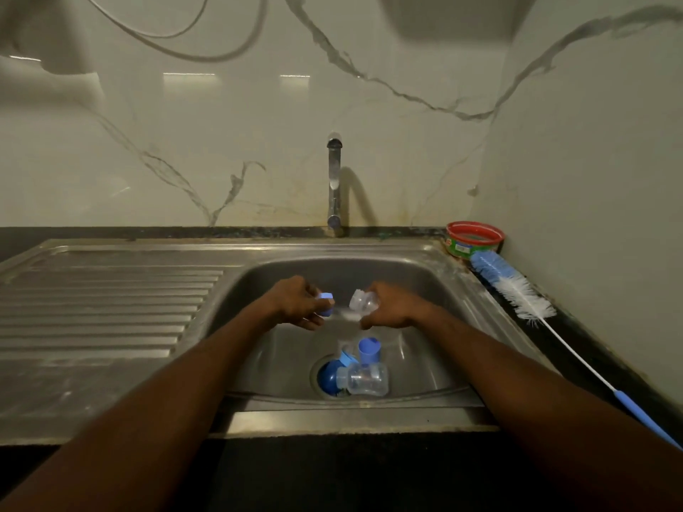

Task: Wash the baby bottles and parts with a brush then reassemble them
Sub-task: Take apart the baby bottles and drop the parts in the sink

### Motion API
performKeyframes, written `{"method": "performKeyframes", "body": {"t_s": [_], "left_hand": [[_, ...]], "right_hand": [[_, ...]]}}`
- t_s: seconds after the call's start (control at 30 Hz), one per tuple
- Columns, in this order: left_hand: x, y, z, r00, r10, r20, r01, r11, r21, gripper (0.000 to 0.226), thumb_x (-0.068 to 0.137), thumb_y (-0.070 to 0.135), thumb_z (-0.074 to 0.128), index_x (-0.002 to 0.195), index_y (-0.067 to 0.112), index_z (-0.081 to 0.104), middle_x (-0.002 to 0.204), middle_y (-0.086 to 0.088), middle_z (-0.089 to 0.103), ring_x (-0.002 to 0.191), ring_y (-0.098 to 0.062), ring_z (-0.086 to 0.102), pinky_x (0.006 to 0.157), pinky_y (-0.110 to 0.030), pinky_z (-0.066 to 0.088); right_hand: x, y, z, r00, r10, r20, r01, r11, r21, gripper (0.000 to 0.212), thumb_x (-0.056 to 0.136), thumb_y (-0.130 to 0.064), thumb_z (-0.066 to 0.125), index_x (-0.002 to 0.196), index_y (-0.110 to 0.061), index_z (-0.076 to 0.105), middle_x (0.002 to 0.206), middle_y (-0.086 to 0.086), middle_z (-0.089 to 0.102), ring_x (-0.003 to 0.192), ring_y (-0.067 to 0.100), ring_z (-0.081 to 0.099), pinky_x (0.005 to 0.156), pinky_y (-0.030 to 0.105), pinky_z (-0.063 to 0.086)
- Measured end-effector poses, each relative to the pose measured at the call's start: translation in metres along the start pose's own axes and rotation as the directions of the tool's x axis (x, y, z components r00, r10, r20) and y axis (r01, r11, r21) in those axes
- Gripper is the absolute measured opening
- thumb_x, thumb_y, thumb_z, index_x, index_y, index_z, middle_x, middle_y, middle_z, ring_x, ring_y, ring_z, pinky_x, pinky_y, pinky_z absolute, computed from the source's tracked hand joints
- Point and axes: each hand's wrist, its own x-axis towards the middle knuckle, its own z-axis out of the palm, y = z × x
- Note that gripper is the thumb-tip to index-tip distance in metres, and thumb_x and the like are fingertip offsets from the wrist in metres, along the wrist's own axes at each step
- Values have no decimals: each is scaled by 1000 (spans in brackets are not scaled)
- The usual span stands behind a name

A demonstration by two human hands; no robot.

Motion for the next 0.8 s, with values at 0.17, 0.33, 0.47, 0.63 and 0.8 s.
{"method": "performKeyframes", "body": {"t_s": [0.17,0.33,0.47,0.63,0.8], "left_hand": [[-6,6,5,986,101,-131,-92,993,73,41,88,25,77,122,17,55,106,-4,63,87,-15,68,62,-21,55],[-3,2,3,968,196,-154,-144,944,298,51,82,38,82,122,16,60,103,-1,64,86,-12,63,77,-27,56],[-2,2,7,957,267,-112,-241,950,200,41,82,31,84,116,21,63,105,2,65,87,-12,67,62,-21,59],[-10,7,6,897,402,-185,-369,910,191,37,79,30,86,110,17,69,93,4,72,74,-9,71,60,-19,58],[-9,10,3,859,492,-141,-458,862,216,45,81,39,83,122,24,72,104,9,75,89,2,70,82,-18,56]], "right_hand": [[4,-7,13,983,90,162,-101,993,57,68,79,-36,83,134,-18,48,119,6,57,90,17,62,64,30,59],[8,-12,20,981,144,130,-167,969,182,67,85,-39,80,135,-10,47,113,8,57,85,19,67,54,26,56],[10,-9,15,996,90,13,-91,985,144,34,91,-44,71,93,-11,62,81,4,63,65,13,61,55,27,53],[6,-19,2,985,7,-174,87,845,528,36,101,-39,59,87,-8,70,72,3,68,68,14,62,65,28,51],[-2,-29,4,996,-54,-68,86,637,766,34,96,-30,66,103,4,69,78,13,71,65,14,69,61,23,56]]}}
